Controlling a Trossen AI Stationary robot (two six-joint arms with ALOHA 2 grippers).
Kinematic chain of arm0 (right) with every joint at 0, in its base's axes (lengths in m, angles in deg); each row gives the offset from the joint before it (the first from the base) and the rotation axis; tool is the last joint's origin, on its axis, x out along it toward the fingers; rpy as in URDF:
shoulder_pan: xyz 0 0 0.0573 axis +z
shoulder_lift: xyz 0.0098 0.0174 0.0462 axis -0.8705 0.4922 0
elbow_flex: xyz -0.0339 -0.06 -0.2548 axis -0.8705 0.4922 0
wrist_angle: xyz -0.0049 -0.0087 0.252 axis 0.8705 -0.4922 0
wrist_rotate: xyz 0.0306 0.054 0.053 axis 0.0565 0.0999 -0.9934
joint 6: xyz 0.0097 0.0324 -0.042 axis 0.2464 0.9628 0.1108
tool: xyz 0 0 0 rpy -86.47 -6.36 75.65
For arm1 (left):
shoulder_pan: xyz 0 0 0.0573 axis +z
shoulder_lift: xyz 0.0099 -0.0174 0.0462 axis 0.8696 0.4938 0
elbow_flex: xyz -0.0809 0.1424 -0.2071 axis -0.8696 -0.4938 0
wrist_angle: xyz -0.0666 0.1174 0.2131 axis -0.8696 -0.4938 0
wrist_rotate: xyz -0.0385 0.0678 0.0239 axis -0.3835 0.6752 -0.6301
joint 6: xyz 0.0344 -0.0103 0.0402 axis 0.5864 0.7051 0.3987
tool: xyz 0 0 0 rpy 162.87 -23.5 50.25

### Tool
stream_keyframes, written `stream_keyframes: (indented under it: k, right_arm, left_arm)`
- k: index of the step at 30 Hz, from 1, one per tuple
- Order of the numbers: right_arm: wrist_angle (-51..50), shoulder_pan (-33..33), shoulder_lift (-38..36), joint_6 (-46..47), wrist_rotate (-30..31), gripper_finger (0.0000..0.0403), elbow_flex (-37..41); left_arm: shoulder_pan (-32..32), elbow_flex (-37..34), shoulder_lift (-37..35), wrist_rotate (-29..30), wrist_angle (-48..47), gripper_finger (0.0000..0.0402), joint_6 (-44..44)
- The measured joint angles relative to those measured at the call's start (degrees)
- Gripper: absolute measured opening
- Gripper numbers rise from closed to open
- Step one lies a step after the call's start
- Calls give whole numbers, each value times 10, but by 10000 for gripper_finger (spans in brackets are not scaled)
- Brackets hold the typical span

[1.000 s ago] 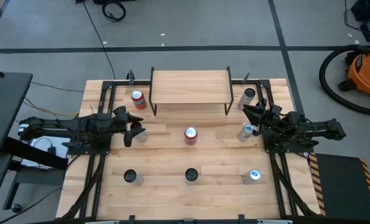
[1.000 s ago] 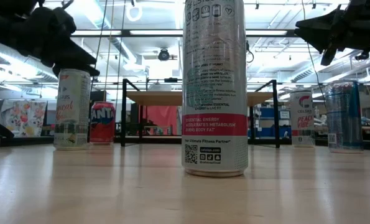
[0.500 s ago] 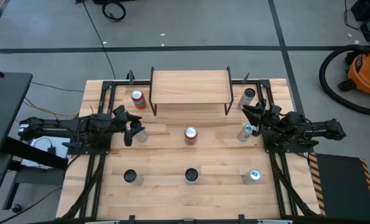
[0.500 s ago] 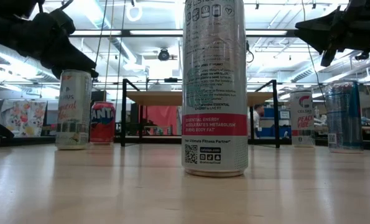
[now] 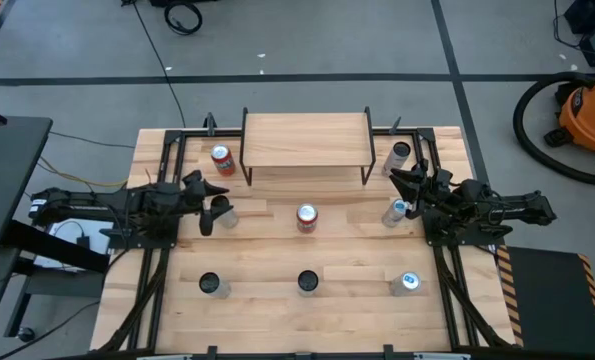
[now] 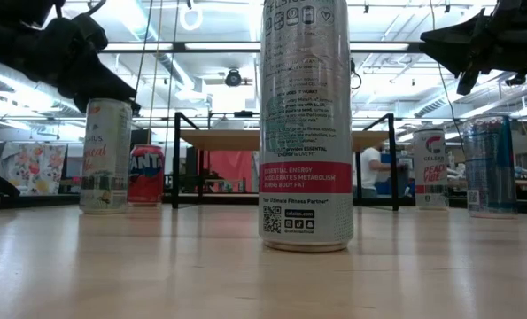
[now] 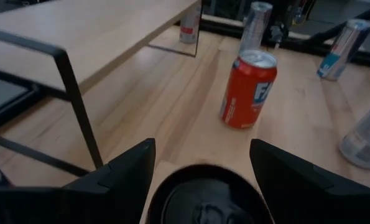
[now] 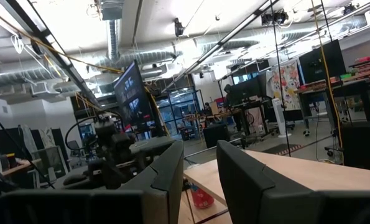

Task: Place canned beverage on shelf
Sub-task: Put the top white yellow soda can on the shelf

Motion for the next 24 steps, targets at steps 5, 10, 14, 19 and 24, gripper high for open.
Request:
stream_keyframes:
  k: [5, 10, 14, 19, 24]
  right_arm:
    - [-5, 0, 0, 0, 0, 107, 0]
    - [-4, 0, 0, 0, 0, 107, 0]
    - [-4, 0, 0, 0, 0, 107, 0]
    - [-4, 0, 0, 0, 0, 107, 0]
    - [-4, 0, 0, 0, 0, 107, 0]
  left_arm:
    - [0, 0, -1, 0, -11, 272, -23]
    - [0, 2, -1, -1, -29, 272, -35]
    - [0, 0, 0, -8, -13, 272, -41]
    - [0, 0, 0, -40, 8, 272, -22]
    - [0, 0, 0, -39, 10, 272, -29]
